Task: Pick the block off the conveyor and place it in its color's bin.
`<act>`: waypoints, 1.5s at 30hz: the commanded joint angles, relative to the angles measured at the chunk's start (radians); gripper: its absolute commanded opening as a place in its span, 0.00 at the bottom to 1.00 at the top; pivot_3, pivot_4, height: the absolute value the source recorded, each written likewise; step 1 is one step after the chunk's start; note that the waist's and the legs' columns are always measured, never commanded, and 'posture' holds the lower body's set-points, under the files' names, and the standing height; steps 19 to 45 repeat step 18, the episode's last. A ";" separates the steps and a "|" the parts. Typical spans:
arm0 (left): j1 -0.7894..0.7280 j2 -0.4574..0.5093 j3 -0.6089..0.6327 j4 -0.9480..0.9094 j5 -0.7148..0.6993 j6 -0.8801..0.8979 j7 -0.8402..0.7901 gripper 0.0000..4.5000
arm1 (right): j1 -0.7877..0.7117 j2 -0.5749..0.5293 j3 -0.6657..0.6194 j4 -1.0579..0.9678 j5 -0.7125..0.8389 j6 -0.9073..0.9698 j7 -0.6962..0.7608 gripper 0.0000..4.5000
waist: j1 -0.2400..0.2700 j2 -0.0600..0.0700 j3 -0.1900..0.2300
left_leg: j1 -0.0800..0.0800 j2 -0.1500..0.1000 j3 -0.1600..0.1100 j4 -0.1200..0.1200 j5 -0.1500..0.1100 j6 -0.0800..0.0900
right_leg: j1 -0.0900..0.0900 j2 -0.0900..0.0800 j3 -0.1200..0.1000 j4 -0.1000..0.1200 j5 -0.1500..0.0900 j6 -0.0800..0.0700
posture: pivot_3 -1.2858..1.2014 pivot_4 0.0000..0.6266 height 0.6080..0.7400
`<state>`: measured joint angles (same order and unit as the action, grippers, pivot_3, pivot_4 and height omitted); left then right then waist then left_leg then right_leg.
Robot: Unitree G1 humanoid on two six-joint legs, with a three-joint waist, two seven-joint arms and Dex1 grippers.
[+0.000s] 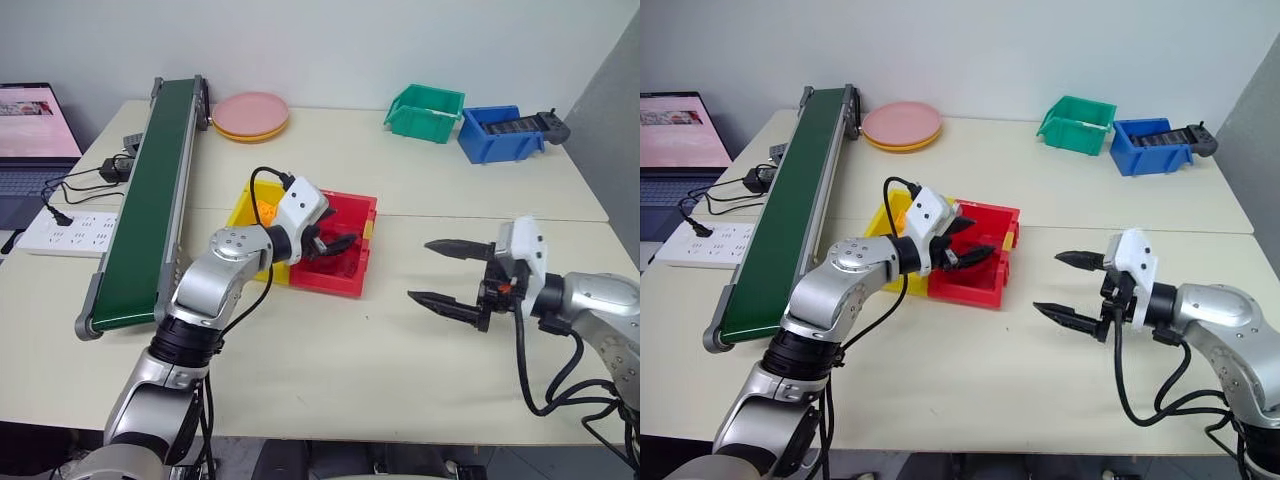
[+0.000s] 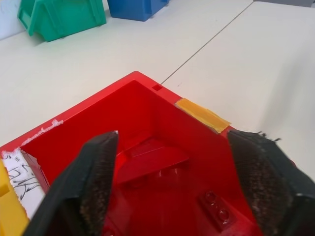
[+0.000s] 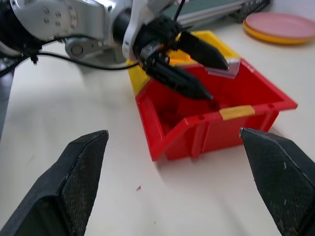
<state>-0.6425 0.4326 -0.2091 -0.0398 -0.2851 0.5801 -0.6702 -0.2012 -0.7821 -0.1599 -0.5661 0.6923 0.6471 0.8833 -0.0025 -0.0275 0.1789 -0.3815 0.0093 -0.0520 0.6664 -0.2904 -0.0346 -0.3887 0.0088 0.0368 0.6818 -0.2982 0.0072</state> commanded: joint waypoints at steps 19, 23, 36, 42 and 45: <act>0.386 0.226 0.403 -0.501 -0.195 0.083 -0.023 0.99 | -0.109 -0.002 0.070 0.119 -0.063 -0.127 0.097 1.00 | 0.000 0.000 0.000 | 0.001 0.001 0.000 0.001 0.000 0.000 | 0.001 0.000 0.000 0.000 0.000 0.001 | 0.52 0.24 1.00; 0.386 0.226 0.403 -0.501 -0.195 0.083 -0.023 0.99 | -0.109 -0.002 0.070 0.119 -0.063 -0.127 0.097 1.00 | 0.000 0.000 0.000 | 0.001 0.001 0.000 0.001 0.000 0.000 | 0.001 0.000 0.000 0.000 0.000 0.001 | 0.52 0.24 1.00; 0.386 0.226 0.403 -0.501 -0.195 0.083 -0.023 0.99 | -0.109 -0.002 0.070 0.119 -0.063 -0.127 0.097 1.00 | 0.000 0.000 0.000 | 0.001 0.001 0.000 0.001 0.000 0.000 | 0.001 0.000 0.000 0.000 0.000 0.001 | 0.52 0.24 1.00; 0.386 0.226 0.403 -0.501 -0.195 0.083 -0.023 0.99 | -0.109 -0.002 0.070 0.119 -0.063 -0.127 0.097 1.00 | 0.000 0.000 0.000 | 0.001 0.001 0.000 0.001 0.000 0.000 | 0.001 0.000 0.000 0.000 0.000 0.001 | 0.52 0.24 1.00; 0.386 0.226 0.403 -0.501 -0.195 0.083 -0.023 0.99 | -0.109 -0.002 0.070 0.119 -0.063 -0.127 0.097 1.00 | 0.000 0.000 0.000 | 0.001 0.001 0.000 0.001 0.000 0.000 | 0.001 0.000 0.000 0.000 0.000 0.001 | 0.52 0.24 1.00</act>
